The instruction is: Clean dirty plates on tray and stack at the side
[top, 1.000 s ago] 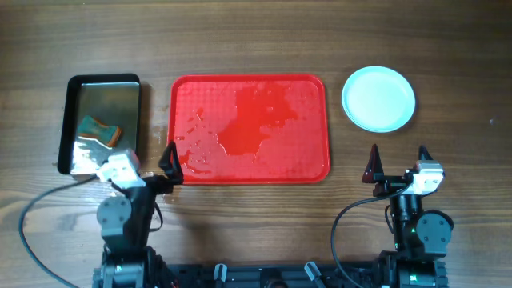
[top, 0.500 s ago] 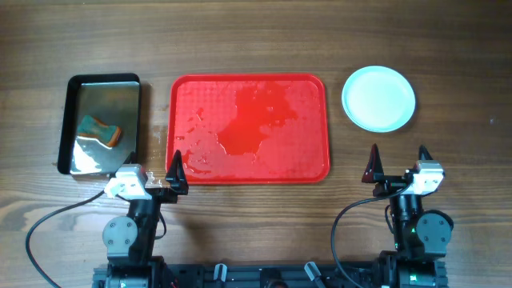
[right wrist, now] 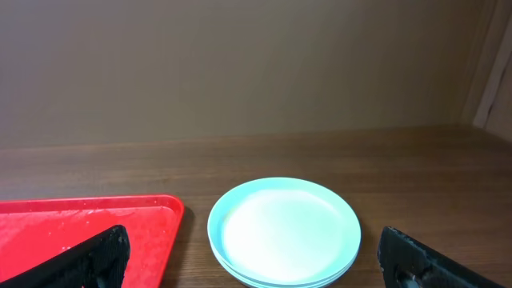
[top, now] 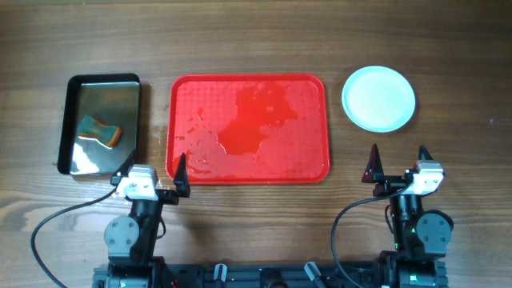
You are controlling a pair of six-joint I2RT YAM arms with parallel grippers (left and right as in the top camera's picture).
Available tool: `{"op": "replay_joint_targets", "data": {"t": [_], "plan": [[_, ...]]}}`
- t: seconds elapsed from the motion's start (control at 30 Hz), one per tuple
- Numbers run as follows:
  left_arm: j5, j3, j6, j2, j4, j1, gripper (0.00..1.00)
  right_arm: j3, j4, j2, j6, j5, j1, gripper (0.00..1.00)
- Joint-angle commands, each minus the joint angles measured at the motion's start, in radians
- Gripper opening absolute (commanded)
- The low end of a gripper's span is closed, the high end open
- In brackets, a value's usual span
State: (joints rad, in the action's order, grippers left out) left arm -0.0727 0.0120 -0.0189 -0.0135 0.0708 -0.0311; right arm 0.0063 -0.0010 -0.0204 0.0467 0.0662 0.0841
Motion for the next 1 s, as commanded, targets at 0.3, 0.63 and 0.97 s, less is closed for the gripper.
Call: {"op": "replay_joint_targets", "data": {"t": [0.3, 0.63, 0.97], "plan": [[0.032, -0.006, -0.026, 0.011, 0.005, 0.019, 1.0, -0.001, 0.002, 0.006, -0.014, -0.014, 0.005, 1.0], [0.033, -0.006, -0.026, 0.008, 0.005, 0.019, 1.0, -0.001, 0.002, 0.006, -0.014, -0.014, 0.005, 1.0], [0.032, -0.006, -0.026, 0.008, 0.005, 0.019, 1.0, -0.001, 0.002, 0.006, -0.014, -0.014, 0.005, 1.0]]}}
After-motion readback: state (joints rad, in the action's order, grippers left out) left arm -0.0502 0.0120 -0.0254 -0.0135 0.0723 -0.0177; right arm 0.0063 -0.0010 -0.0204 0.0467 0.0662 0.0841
